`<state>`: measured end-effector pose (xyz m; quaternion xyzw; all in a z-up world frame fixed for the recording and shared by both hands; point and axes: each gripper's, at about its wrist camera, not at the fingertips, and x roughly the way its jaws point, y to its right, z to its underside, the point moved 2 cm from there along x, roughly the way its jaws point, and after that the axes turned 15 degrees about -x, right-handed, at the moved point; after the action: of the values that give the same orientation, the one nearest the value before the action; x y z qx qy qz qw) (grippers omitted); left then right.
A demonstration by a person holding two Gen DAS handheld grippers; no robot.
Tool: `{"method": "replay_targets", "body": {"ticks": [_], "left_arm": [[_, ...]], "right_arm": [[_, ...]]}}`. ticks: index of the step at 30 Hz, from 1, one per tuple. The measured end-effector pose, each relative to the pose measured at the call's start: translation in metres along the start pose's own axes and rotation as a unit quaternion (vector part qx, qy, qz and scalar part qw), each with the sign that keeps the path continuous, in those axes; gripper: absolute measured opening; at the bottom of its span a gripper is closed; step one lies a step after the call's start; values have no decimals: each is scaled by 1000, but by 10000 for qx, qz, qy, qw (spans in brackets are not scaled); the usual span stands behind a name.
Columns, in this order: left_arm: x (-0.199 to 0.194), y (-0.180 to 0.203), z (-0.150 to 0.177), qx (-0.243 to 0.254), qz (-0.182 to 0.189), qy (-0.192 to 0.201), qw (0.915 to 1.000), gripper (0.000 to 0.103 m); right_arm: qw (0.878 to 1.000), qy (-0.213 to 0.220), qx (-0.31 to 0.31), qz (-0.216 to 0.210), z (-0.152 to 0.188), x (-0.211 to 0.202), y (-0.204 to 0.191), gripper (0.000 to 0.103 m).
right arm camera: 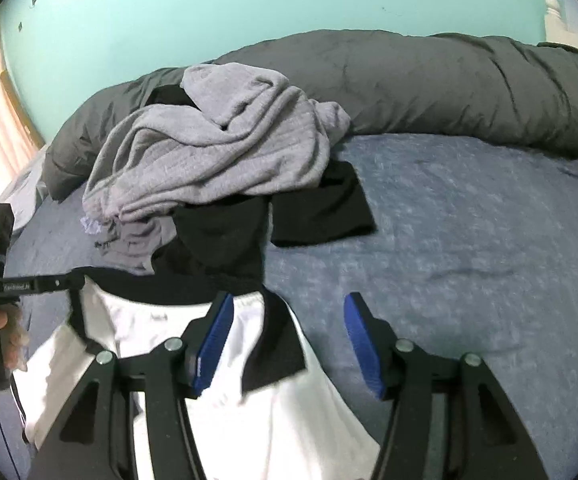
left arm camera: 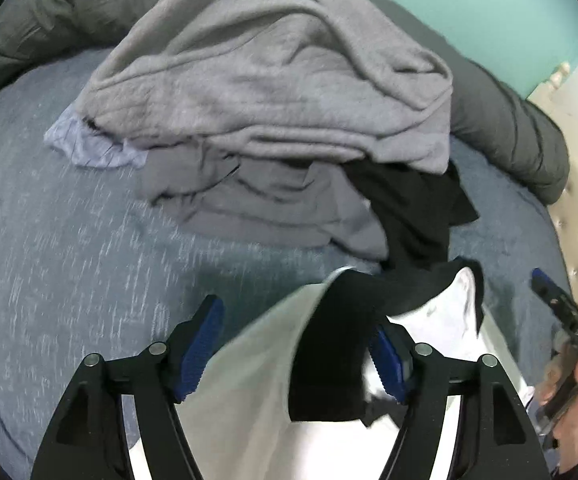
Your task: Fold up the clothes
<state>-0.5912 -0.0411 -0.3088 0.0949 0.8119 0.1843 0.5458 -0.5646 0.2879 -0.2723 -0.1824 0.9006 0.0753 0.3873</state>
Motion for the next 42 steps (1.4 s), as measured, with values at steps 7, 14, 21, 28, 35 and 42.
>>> {"method": "replay_targets", "body": {"ticks": [7, 14, 21, 28, 35, 42], "left_arm": [[-25, -23, 9, -53, 67, 94, 9999, 73], [-59, -96, 47, -4, -129, -128, 9998, 73], [-92, -177, 99, -218, -289, -248, 9990, 73], [-103, -218, 128, -693, -4, -182, 9974, 73], [-107, -213, 142, -629, 144, -179, 9978, 73], [-111, -224, 156, -539, -19, -287, 9981, 18]], "right_arm": [[9991, -403, 112, 111, 51, -26, 35, 58], [9941, -928, 552, 68, 127, -54, 73, 58], [9881, -918, 1237, 53, 190, -88, 86, 58], [9848, -933, 1463, -91, 216, -96, 82, 58], [9842, -804, 1571, -150, 233, -102, 80, 14], [9876, -566, 1459, -95, 228, -109, 79, 4]]}}
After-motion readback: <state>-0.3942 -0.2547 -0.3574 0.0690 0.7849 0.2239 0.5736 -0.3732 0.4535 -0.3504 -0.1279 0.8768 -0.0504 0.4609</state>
